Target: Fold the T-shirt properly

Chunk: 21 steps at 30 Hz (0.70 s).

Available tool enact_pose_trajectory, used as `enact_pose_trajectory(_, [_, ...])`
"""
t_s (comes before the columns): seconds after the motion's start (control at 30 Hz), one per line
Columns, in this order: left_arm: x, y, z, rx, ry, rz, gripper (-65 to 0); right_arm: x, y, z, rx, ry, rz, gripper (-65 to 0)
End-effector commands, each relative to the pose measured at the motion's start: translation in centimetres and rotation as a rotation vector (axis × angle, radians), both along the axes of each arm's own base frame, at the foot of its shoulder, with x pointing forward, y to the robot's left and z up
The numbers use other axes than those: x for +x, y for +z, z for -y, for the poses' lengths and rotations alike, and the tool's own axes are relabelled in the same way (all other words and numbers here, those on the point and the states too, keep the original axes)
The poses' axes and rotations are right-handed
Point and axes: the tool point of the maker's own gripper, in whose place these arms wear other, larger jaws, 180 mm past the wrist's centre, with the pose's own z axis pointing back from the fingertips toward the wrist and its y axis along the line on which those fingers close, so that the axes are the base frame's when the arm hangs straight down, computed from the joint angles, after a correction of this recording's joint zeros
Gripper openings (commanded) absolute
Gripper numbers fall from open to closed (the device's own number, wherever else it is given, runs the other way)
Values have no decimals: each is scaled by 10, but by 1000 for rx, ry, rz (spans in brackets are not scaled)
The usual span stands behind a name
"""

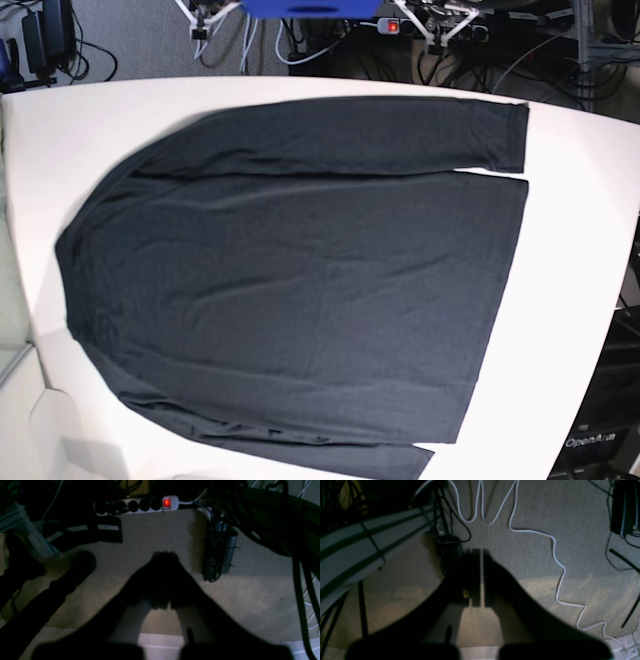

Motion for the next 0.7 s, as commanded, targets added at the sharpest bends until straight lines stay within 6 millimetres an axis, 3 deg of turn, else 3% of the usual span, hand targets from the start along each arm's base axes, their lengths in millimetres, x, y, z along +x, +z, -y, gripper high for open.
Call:
enact_pose_trajectory(0.0, [0, 0, -3, 2, 2, 6, -650, 1, 1, 4, -19, -4, 18, -650])
enact_pose_trajectory(0.3, [21, 7, -4, -3, -9, 158, -650, -7, 16, 16, -61, 10, 174, -650])
enact_pose_trajectory(0.47, [12, 8, -5, -2, -11, 163, -650, -12, 26, 24, -86, 17, 250, -650])
enact_pose_trajectory(0.67, [22, 13, -5, -6, -16, 231, -650, -23, 40, 26, -104, 24, 338, -650])
